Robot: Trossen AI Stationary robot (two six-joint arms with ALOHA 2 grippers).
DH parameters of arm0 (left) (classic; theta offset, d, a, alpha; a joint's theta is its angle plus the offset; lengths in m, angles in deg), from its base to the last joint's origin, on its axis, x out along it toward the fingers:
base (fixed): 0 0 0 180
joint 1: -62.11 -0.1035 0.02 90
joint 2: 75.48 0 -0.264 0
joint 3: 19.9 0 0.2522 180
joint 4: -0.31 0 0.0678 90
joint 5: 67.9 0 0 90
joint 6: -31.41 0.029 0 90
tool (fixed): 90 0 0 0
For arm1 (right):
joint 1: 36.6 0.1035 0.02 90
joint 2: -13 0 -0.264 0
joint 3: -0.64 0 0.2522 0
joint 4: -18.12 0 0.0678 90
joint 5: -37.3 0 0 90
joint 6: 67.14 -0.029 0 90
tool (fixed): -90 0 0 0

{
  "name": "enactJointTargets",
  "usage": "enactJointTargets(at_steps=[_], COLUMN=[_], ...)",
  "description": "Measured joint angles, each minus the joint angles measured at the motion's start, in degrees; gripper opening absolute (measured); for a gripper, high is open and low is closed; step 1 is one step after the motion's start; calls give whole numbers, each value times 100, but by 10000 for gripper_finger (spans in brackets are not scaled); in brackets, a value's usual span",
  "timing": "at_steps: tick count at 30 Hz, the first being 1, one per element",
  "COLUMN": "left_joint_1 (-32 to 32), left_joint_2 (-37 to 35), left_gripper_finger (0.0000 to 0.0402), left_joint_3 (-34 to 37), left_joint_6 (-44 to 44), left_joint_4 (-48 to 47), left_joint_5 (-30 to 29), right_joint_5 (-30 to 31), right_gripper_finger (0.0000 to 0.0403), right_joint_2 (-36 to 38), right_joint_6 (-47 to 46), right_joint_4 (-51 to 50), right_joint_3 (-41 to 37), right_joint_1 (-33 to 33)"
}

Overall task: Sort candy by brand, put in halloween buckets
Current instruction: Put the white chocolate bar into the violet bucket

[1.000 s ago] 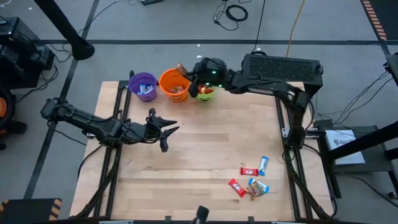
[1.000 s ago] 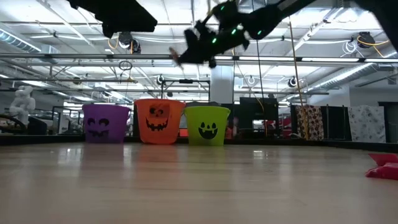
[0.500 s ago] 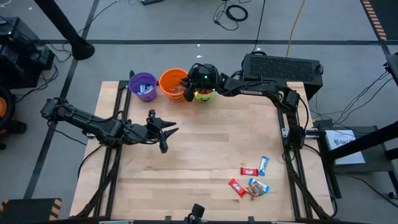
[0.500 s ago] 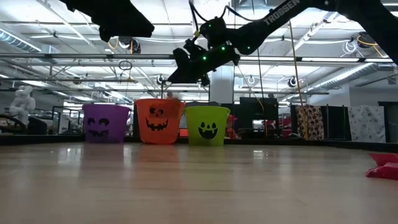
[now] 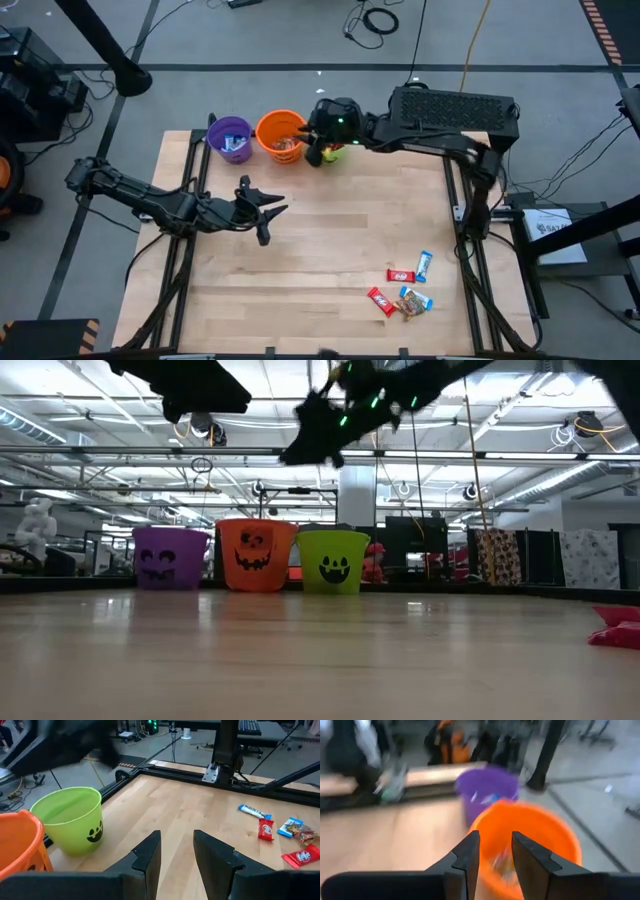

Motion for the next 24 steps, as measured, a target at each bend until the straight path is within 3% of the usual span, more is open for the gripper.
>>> enactJointTargets(at_steps=[7,11,17,21,24], left_joint_1=[0,0,66,81,76], left_joint_2=[0,13,187,453,670], left_gripper_finger=[123,123,123,123,123], left_joint_3=[0,0,0,0,0], left_joint_6=[1,-52,-47,0,-6], left_joint_4=[-15,6,377,690,792], left_joint_5=[221,416,690,697,710], right_joint_5=[12,-31,68,654,1217], right_gripper_finger=[106,105,105,105,105], right_joint_2=[1719,2634,3950,4353,4292], right_joint_6=[42,-494,-2332,-3465,-4243], right_joint_4=[-3893,-4842,-4044,-2562,-1957], right_joint_3=[-204,-1055,-3278,-4630,-5218], right_joint_1=[603,1438,3118,4249,4960])
